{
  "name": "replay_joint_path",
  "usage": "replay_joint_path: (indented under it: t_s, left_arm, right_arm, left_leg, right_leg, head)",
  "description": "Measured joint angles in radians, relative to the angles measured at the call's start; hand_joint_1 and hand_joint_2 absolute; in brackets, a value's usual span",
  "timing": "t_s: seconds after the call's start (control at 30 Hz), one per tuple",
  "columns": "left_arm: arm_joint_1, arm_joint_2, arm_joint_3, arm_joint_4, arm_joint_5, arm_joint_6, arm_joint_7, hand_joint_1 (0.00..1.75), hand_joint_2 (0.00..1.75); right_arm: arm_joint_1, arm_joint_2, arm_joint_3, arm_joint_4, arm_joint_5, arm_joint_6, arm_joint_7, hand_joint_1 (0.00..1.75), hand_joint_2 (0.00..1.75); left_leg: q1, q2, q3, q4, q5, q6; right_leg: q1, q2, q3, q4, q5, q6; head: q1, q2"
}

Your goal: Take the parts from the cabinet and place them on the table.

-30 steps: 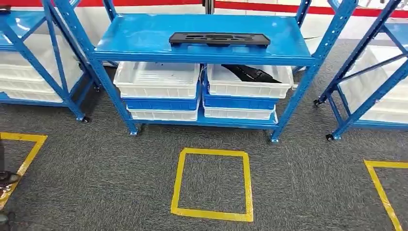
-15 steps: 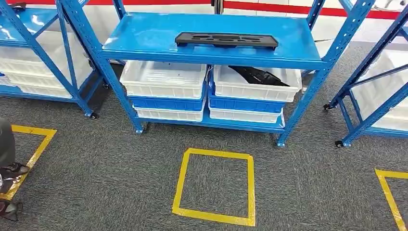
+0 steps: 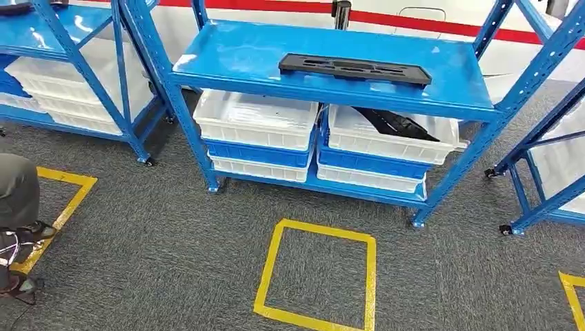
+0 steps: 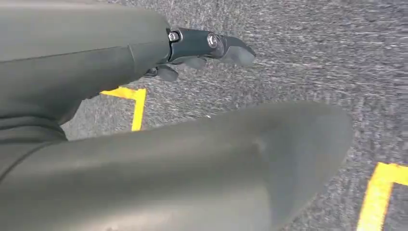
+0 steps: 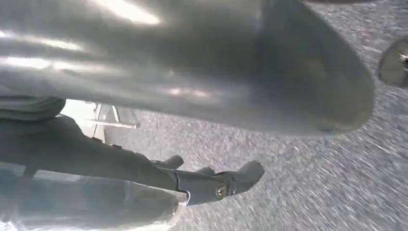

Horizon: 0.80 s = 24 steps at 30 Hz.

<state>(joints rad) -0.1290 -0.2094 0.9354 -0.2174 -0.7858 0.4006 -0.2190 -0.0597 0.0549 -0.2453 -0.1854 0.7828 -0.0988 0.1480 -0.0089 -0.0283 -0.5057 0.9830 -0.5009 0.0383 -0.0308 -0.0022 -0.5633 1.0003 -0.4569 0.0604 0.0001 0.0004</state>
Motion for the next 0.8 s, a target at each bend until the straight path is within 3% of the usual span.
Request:
replay_joint_path:
  t_s: [0.03,0.1,0.13,0.17,0.2,0.27,0.3,0.33,0.37,0.43,0.47,0.5,0.53,0.57,0.6,0.63,0.67,0.7,0.77,0.8]
  left_arm:
    - [-0.001,0.000,0.000,0.000,0.000,0.000,0.000,0.00,0.00]
    - [-0.001,0.000,0.000,0.000,0.000,0.000,0.000,0.00,0.00]
    - [-0.002,0.000,0.000,0.000,0.000,0.000,0.000,0.00,0.00]
    - [-0.002,0.000,0.000,0.000,0.000,0.000,0.000,0.00,0.00]
    - [-0.003,0.000,0.000,0.000,0.000,0.000,-0.001,0.00,0.00]
    - [-0.003,0.000,0.000,0.000,0.000,0.000,0.000,0.00,0.00]
    - [-0.003,0.000,0.000,0.000,0.001,0.000,0.000,0.00,0.00]
    - [-0.002,0.000,0.000,0.000,0.002,0.000,0.000,0.00,0.00]
    - [-0.002,0.000,0.000,0.000,0.003,0.000,0.000,0.00,0.00]
    - [-0.002,0.000,0.000,0.000,0.004,0.000,0.000,0.00,0.00]
    - [-0.002,0.001,0.000,0.000,0.005,0.000,0.000,0.00,0.00]
    - [-0.004,0.007,0.000,0.000,0.005,0.000,0.000,0.00,0.00]
    - [-0.006,0.006,0.000,0.000,0.005,0.001,0.000,0.00,0.00]
    - [-0.008,0.006,-0.001,0.000,0.005,0.000,0.000,0.00,0.00]
    - [-0.008,0.006,0.000,0.000,0.005,0.001,0.000,0.00,0.00]
    - [-0.006,0.006,0.000,0.000,0.006,0.000,0.000,0.00,0.00]
    - [-0.003,0.002,0.000,0.000,0.006,0.000,0.000,0.00,0.00]
    - [-0.004,0.003,0.000,0.000,0.008,0.000,0.000,0.00,0.00]
    - [-0.008,0.003,0.000,0.000,0.011,0.000,0.000,0.00,0.00]
    - [-0.008,0.003,0.000,0.000,0.011,-0.001,0.001,0.00,0.00]
  right_arm:
    - [-0.004,0.000,0.000,0.000,0.001,0.000,0.000,0.00,0.00]
    - [-0.003,-0.001,0.000,0.000,0.001,0.000,0.000,0.00,0.00]
    - [-0.004,0.000,0.000,0.000,0.002,0.000,0.000,0.00,0.00]
    - [-0.002,-0.001,0.000,0.000,0.002,0.000,0.002,0.00,0.00]
    - [-0.002,-0.001,0.000,0.000,0.003,0.000,0.002,0.00,0.00]
    - [-0.002,0.000,0.000,0.000,0.002,0.000,0.002,0.00,0.00]
    - [-0.002,0.000,0.000,0.000,0.003,0.000,0.002,0.00,0.00]
    - [-0.003,0.000,-0.001,0.000,0.002,0.000,0.002,0.00,0.00]
    - [-0.002,0.000,-0.001,0.000,0.002,0.002,0.002,0.00,0.00]
    - [-0.002,-0.001,-0.002,0.000,0.003,0.007,0.002,0.00,0.00]
    - [-0.002,0.003,-0.002,0.000,0.005,0.007,0.002,0.00,0.00]
    - [-0.003,0.008,-0.003,0.001,0.005,0.008,0.002,0.00,0.00]
    - [-0.006,0.007,-0.003,0.000,0.005,0.008,0.002,0.00,0.00]
    - [-0.008,0.009,-0.004,0.000,0.005,0.009,0.002,0.00,0.00]
    - [-0.008,0.009,-0.004,0.000,0.006,0.010,0.002,0.00,0.00]
    - [-0.006,0.011,-0.005,0.000,0.006,0.010,0.002,0.00,0.00]
    - [-0.005,0.008,-0.005,0.000,0.006,0.010,0.002,0.00,0.00]
    - [-0.007,0.009,-0.005,0.000,0.008,0.010,0.002,0.00,0.00]
    - [-0.010,0.007,-0.005,0.000,0.013,0.010,0.002,0.00,0.00]
    - [-0.011,0.005,-0.005,0.000,0.015,0.010,0.002,0.00,0.00]
  left_leg:
    - [0.001,0.001,0.001,-0.002,-0.002,-0.002]
    - [0.004,0.002,0.004,-0.002,-0.006,-0.007]
    - [0.009,0.001,0.006,0.002,-0.015,-0.011]
    - [0.010,0.009,0.002,0.024,-0.026,-0.017]
    - [0.012,0.018,-0.031,0.087,-0.056,-0.025]
    - [0.017,0.025,-0.133,0.258,-0.121,-0.036]
    - [0.018,0.025,-0.179,0.324,-0.133,-0.037]
    - [0.019,0.025,-0.206,0.346,-0.121,-0.035]
    - [0.019,0.025,-0.208,0.321,-0.084,-0.030]
    - [0.014,0.026,-0.146,0.145,0.042,-0.008]
    - [0.004,0.030,-0.112,0.055,0.086,0.014]
    - [-0.001,0.039,-0.104,0.047,0.065,0.023]
    - [-0.009,0.044,-0.099,0.034,0.059,0.025]
    - [-0.011,0.040,-0.097,0.029,0.055,0.030]
    - [-0.014,0.037,-0.096,0.013,0.055,0.034]
    - [-0.011,0.025,-0.073,0.002,0.052,0.045]
    - [-0.002,0.028,-0.042,-0.015,0.053,0.046]
    - [-0.002,0.025,-0.031,-0.016,0.052,0.051]
    - [-0.004,0.023,-0.024,-0.015,0.046,0.051]
    - [-0.004,0.022,-0.021,-0.014,0.040,0.050]
  right_leg:
    - [0.002,0.000,-0.003,0.007,-0.003,-0.015]
    - [0.006,0.000,-0.003,0.009,-0.009,-0.029]
    - [-0.006,0.001,0.004,0.006,-0.012,-0.036]
    - [-0.003,0.001,0.011,0.005,-0.015,-0.041]
    - [-0.002,-0.001,0.016,0.005,-0.021,-0.050]
    - [0.002,-0.002,0.025,0.005,-0.031,-0.060]
    - [0.003,-0.002,0.029,0.005,-0.036,-0.061]
    - [0.005,-0.002,0.036,0.005,-0.041,-0.061]
    - [0.007,-0.001,0.045,0.005,-0.048,-0.061]
    - [0.013,-0.001,0.071,0.003,-0.064,-0.060]
    - [0.009,-0.001,0.065,-0.002,-0.072,-0.060]
    - [0.016,-0.003,0.077,-0.002,-0.079,-0.054]
    - [0.015,-0.002,0.077,-0.009,-0.082,-0.048]
    - [0.011,-0.006,0.087,-0.019,-0.081,-0.040]
    - [0.019,-0.008,0.103,0.004,-0.065,-0.023]
    - [0.015,-0.011,0.116,0.002,-0.062,-0.017]
    - [0.018,-0.009,0.110,0.019,-0.085,-0.026]
    - [0.020,-0.005,0.099,0.056,-0.108,-0.031]
    - [0.015,0.000,0.009,0.198,-0.167,-0.043]
    - [0.014,0.000,-0.041,0.264,-0.193,-0.040]
  head:
    - [-0.003,0.000]
    - [-0.007,0.000]
    - [-0.007,0.000]
    - [-0.009,0.000]
    - [-0.013,0.000]
    - [-0.012,0.000]
    - [-0.013,0.000]
    - [-0.012,0.000]
    - [-0.012,0.000]
    - [-0.012,0.000]
    - [-0.012,0.000]
    - [-0.005,0.000]
    - [-0.009,0.000]
    - [-0.009,0.000]
    - [-0.010,0.000]
    - [-0.012,0.000]
    - [-0.010,0.000]
    - [-0.012,0.000]
    - [-0.003,0.000]
    - [-0.005,0.000]
